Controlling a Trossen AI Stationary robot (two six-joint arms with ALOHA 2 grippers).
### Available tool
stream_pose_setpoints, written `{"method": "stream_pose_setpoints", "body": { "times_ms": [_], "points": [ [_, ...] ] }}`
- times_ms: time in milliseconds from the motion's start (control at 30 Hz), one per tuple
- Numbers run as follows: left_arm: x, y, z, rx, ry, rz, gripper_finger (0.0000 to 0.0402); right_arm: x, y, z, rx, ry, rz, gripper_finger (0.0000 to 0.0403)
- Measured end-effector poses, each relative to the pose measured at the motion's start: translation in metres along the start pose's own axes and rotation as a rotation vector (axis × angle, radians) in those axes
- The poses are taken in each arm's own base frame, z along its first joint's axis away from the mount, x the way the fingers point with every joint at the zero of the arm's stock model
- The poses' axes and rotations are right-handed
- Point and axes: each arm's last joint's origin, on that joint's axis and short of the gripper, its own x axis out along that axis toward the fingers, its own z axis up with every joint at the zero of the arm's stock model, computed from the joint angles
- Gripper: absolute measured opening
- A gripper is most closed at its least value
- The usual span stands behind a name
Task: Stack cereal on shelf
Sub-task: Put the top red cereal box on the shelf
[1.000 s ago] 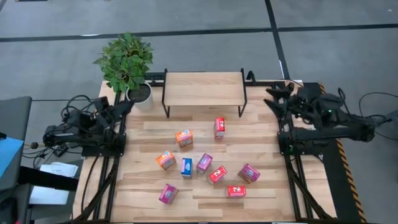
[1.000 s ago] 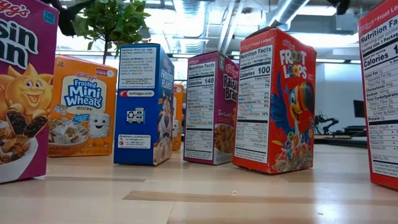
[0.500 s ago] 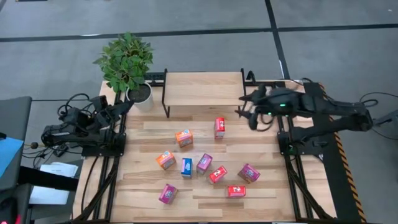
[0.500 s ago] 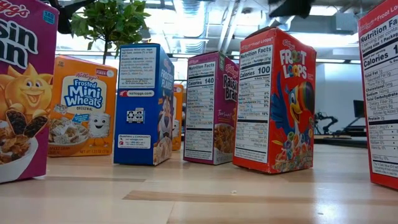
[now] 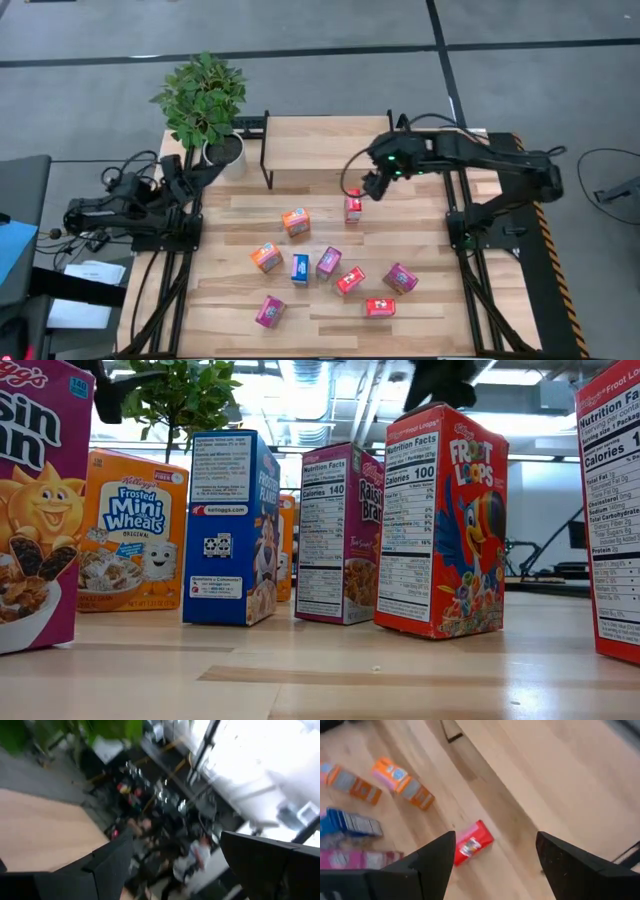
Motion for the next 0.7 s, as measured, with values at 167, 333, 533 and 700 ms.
{"method": "stream_pose_setpoints", "body": {
  "times_ms": [167,333,533,700],
  "points": [
    [0.012,-0.014,0.005,0.086,0.141,0.061,0.0291,0.028,0.010,0.002,0.178,0.163,-0.027,0.0302],
    [0.020,-0.036,0.023,0.206,0.235,0.101,0.0291,0.051,0.019,-0.008,0.344,0.292,-0.111,0.0302],
    [0.021,-0.052,0.040,0.282,0.244,0.101,0.0291,0.075,0.034,-0.015,0.442,0.336,-0.164,0.0302],
    [0.021,-0.053,0.042,0.296,0.242,0.098,0.0290,0.096,0.046,-0.023,0.461,0.374,-0.200,0.0302]
  ]
}}
